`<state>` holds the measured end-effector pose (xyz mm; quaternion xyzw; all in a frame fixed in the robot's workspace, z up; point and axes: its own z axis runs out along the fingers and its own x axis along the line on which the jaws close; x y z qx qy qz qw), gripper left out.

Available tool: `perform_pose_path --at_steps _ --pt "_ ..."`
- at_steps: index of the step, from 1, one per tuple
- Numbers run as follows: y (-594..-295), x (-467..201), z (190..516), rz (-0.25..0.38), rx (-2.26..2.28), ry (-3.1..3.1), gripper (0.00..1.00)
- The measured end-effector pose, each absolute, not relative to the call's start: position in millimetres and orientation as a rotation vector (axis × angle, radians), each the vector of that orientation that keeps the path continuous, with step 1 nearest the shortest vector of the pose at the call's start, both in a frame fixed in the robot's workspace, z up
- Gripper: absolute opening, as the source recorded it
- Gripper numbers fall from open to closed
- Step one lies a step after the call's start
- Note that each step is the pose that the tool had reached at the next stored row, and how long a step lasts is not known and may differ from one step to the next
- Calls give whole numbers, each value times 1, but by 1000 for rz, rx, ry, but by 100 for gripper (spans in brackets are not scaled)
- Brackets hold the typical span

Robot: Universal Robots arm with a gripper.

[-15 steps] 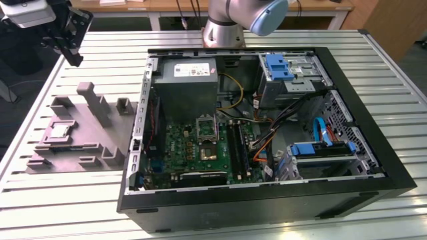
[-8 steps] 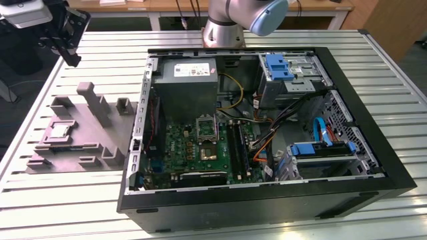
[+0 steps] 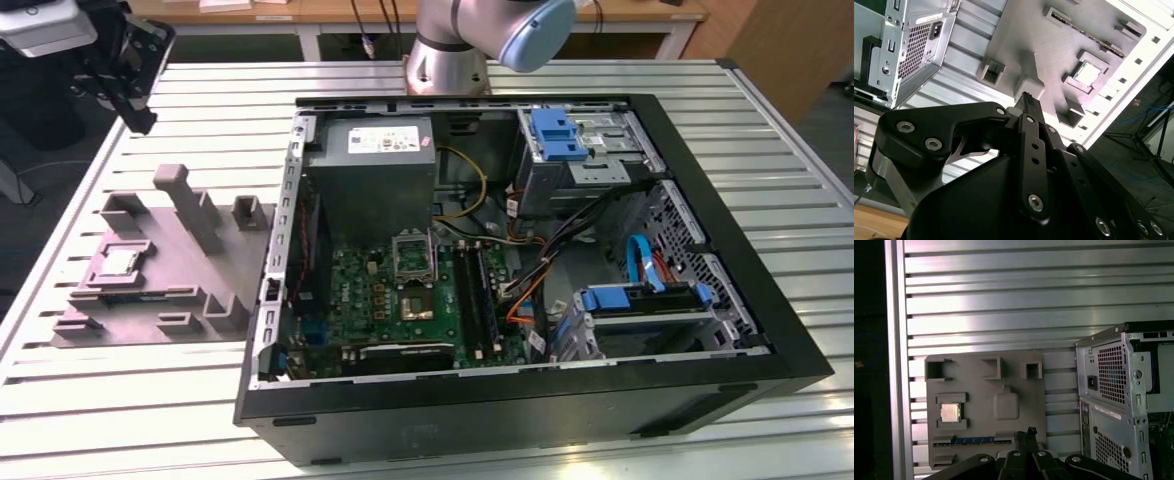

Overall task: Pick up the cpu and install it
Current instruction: 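Reach for the cpu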

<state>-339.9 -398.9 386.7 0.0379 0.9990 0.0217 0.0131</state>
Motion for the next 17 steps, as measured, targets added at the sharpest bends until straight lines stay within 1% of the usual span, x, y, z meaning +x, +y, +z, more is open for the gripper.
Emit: perform_pose_path --at_steps 17 --pt "-399 -350 386 68 118 3112 11"
